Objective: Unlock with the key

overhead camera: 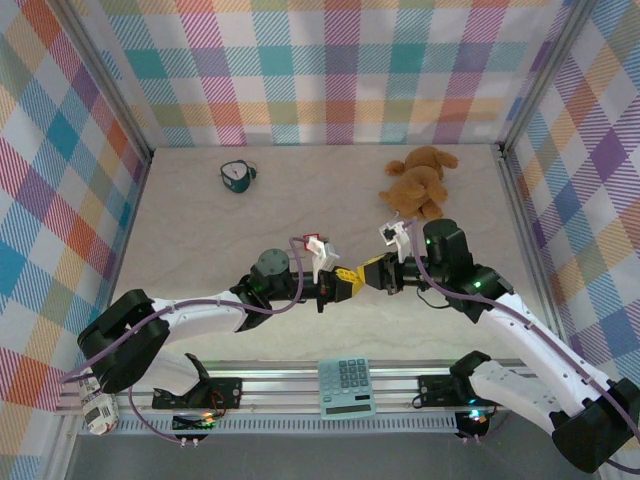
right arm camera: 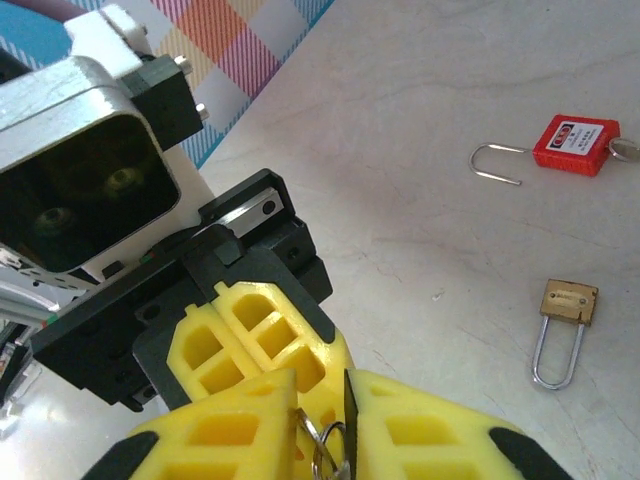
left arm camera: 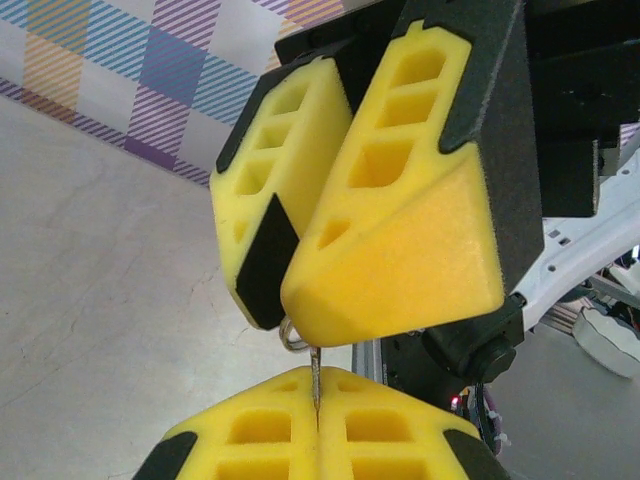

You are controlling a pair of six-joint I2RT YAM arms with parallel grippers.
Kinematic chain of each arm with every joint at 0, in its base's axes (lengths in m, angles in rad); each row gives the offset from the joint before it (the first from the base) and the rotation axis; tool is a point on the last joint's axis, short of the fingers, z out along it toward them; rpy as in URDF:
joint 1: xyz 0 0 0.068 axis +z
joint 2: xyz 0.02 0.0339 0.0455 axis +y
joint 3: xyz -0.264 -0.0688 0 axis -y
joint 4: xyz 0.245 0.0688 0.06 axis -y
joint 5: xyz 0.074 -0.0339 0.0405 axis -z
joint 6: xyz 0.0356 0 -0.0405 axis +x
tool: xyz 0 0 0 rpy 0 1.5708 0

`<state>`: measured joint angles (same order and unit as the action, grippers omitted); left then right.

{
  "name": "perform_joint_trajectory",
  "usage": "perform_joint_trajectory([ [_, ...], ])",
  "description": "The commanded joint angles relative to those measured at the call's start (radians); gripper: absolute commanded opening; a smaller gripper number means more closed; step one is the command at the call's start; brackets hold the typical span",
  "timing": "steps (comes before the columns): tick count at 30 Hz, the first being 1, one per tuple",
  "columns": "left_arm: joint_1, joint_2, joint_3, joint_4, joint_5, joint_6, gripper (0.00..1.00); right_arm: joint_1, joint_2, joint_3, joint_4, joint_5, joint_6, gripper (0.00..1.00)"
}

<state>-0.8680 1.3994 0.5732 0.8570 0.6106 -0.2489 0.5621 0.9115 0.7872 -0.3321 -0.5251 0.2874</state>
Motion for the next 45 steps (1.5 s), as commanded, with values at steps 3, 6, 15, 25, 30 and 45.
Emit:
perform_joint_trajectory([
  [3,-0.002,-0.024,0.027,0.011,0.028,-0.007,0.00,-0.003,0.005,0.014,0.008,-0.019,-0.023,0.12],
  [6,0.000,-0.024,0.030,0.011,0.023,-0.009,0.00,-0.002,-0.009,0.005,0.001,-0.020,-0.019,0.07],
  [15,0.024,0.005,0.032,0.109,0.030,-0.086,0.00,-0.002,-0.037,-0.022,0.035,-0.052,0.042,0.00],
  [25,0.032,0.023,0.033,0.133,0.038,-0.107,0.00,-0.002,-0.049,-0.037,0.012,-0.031,0.053,0.13],
  [30,0.031,0.029,0.034,0.142,0.038,-0.114,0.00,-0.001,-0.037,-0.036,0.026,-0.049,0.056,0.06],
  [45,0.039,-0.119,-0.022,-0.094,-0.216,-0.021,1.00,-0.003,-0.053,0.034,-0.053,0.225,0.042,0.00],
])
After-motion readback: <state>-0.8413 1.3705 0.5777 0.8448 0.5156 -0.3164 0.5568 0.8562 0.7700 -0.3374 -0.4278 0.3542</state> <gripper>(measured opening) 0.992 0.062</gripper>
